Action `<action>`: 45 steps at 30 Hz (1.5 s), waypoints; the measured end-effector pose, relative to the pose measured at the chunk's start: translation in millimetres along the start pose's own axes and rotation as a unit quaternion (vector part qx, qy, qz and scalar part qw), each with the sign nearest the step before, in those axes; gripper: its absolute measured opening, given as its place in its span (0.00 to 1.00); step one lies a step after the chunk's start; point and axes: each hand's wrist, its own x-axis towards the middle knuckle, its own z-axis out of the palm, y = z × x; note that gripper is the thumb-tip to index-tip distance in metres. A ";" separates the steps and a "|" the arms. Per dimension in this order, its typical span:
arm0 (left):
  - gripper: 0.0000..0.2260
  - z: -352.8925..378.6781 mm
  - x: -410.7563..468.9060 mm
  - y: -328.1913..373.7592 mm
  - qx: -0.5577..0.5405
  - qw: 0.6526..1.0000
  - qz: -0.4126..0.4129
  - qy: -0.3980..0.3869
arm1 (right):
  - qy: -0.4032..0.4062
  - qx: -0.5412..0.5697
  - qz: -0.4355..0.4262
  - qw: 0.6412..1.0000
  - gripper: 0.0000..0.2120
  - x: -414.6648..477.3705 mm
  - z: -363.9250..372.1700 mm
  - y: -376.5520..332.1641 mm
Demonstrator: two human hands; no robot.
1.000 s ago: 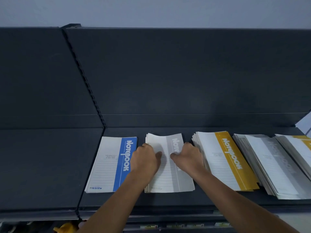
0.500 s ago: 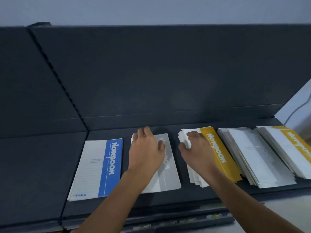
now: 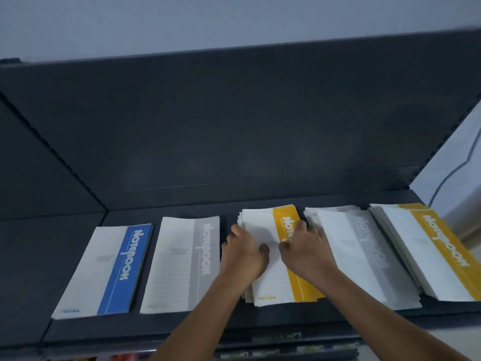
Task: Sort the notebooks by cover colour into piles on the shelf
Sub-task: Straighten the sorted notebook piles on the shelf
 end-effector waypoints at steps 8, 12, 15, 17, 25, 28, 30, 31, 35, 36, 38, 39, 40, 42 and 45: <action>0.30 2.5 12.5 10.7 -0.043 0.993 -0.105 -0.031 | -0.016 -0.004 -0.026 1.000 0.19 -6.4 1.9 5.5; 0.29 -1.8 15.8 12.2 -0.098 0.983 -0.136 -0.073 | -0.026 0.018 -0.022 0.999 0.18 -3.5 -0.7 4.4; 0.29 -2.2 15.8 16.9 -0.087 0.983 -0.139 -0.084 | -0.032 0.011 -0.021 0.999 0.18 -1.9 -1.2 6.4; 0.29 -1.4 13.7 17.6 -0.085 0.983 -0.140 -0.081 | -0.037 0.007 -0.017 0.999 0.20 -1.5 -0.9 7.6; 0.17 -3.8 -4.5 -9.9 -0.323 0.945 -0.049 -0.038 | -0.085 0.276 0.055 0.956 0.12 0.1 -22.6 6.7; 0.19 -6.9 -15.6 -12.7 -0.364 0.931 0.024 -0.004 | -0.003 0.326 0.010 0.945 0.10 -13.7 -30.4 0.4; 0.23 -12.1 -23.3 -9.6 -0.372 0.924 0.089 0.020 | 0.067 0.337 -0.022 0.939 0.12 -25.0 -35.2 -6.9; 0.24 -15.0 -26.2 -7.7 -0.370 0.921 0.117 0.027 | 0.095 0.343 -0.034 0.934 0.13 -29.7 -37.1 -9.6; 0.30 -22.8 -35.0 -3.0 -0.351 0.918 0.180 0.020 | 0.139 0.370 -0.042 0.918 0.16 -46.8 -34.4 -6.2; 0.31 -22.7 -37.7 -3.1 -0.349 0.917 0.190 0.023 | 0.138 0.375 -0.041 0.916 0.16 -50.8 -31.2 -3.2; 0.35 -20.8 -42.9 -2.9 -0.356 0.912 0.200 0.031 | 0.132 0.386 -0.045 0.912 0.19 -57.2 -25.0 1.8; 0.36 -18.8 -44.1 -3.3 -0.363 0.909 0.202 0.037 | 0.129 0.390 -0.050 0.910 0.21 -59.1 -23.0 3.0; 0.37 -16.1 -44.3 -4.1 -0.369 0.906 0.203 0.043 | 0.127 0.394 -0.054 0.909 0.23 -60.0 -21.9 3.6; 0.38 -10.2 -44.0 -5.1 -0.371 0.905 0.202 0.046 | 0.124 0.396 -0.063 0.908 0.24 -61.2 -20.8 4.7; 0.36 0.4 -44.8 -6.4 -0.373 0.909 0.182 0.033 | 0.115 0.389 -0.072 0.911 0.24 -63.3 -17.3 8.2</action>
